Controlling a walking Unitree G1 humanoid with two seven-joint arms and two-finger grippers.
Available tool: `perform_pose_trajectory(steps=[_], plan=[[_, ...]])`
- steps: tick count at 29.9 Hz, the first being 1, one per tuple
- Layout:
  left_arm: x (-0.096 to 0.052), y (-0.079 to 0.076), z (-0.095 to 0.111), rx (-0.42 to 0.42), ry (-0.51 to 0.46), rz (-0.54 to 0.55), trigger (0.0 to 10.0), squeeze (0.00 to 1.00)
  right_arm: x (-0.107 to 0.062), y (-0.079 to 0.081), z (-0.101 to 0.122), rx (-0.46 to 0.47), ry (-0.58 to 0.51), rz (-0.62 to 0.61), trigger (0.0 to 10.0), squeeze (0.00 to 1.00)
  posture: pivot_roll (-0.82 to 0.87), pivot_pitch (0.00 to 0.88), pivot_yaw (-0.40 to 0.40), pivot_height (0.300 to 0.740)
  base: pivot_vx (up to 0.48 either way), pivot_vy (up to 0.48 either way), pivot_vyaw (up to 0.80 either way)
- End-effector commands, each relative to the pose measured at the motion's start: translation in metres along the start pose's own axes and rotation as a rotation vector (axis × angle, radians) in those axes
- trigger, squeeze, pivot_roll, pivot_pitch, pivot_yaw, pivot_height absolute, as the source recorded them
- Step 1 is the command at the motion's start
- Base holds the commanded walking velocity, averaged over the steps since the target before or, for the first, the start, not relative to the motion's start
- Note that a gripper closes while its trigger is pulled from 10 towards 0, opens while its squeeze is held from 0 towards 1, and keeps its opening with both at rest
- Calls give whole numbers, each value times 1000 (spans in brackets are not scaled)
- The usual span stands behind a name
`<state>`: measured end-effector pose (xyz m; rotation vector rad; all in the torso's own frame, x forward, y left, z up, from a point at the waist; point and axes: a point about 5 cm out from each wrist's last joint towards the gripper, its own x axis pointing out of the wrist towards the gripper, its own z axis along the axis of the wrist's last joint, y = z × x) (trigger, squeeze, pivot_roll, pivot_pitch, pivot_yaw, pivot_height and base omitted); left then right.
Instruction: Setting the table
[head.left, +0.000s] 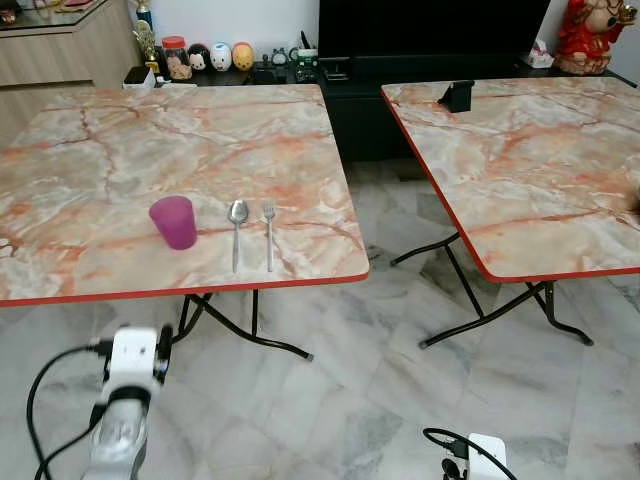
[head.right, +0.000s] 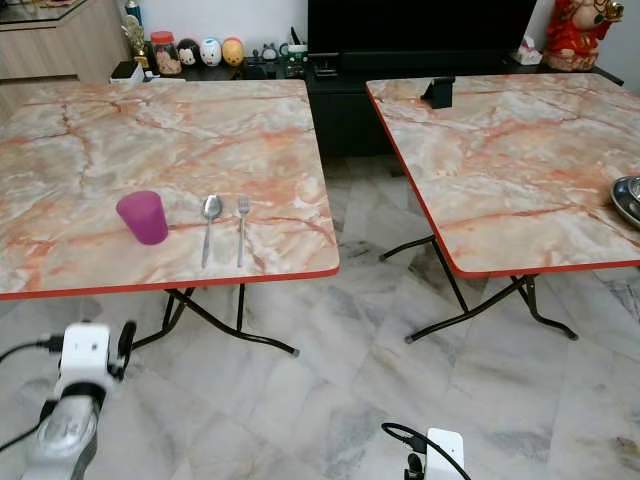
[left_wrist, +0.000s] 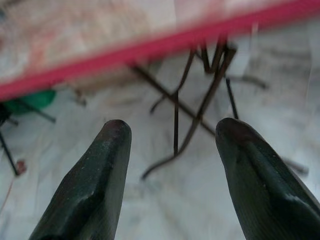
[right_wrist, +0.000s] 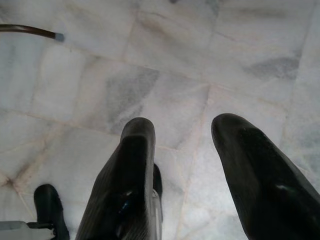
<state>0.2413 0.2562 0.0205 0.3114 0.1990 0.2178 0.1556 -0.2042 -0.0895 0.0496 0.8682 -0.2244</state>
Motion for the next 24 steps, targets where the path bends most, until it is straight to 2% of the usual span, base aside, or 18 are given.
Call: perform_pose_trajectory(steps=[1,3,5,7,10,11,13,16,18,24], plan=[[-4,2,-12,17,51,-15,10000,0,0,-1,1,6,-7,-5,10000,0,39,0,-21,740,0,0,0],[-6,-1,-19,28,90,-43,10000,0,0,0,2,1,-8,-2,10000,0,38,0,-21,740,0,0,0],[-7,-14,-32,2,193,-132,10000,0,0,0,2,-5,-6,1,10000,0,41,0,-23,740,0,0,0],[-7,-18,-35,-2,214,-153,10000,0,1,0,2,-8,-6,2,10000,0,41,0,-23,740,0,0,0],[-10,-33,-48,-5,336,-233,10000,0,0,1,2,-10,-7,13,10000,0,39,0,-26,740,0,0,0],[-14,-41,-57,-16,426,-270,10000,0,0,1,1,-12,1,13,10000,0,34,0,-24,740,0,0,0],[-19,-48,-65,9,507,-313,10000,0,0,0,0,-13,5,13,10000,0,31,0,-23,740,0,0,0],[-23,-54,-68,26,528,-339,10000,0,0,0,0,-9,6,15,10000,0,31,0,-23,740,0,0,0],[-24,-58,-70,43,543,-355,10000,0,0,0,-1,-5,7,15,10000,0,26,0,-26,740,0,0,800],[-29,-64,-75,-10,607,-340,10000,0,-1,-4,-5,-7,29,14,10000,0,22,0,-30,740,0,0,800]])
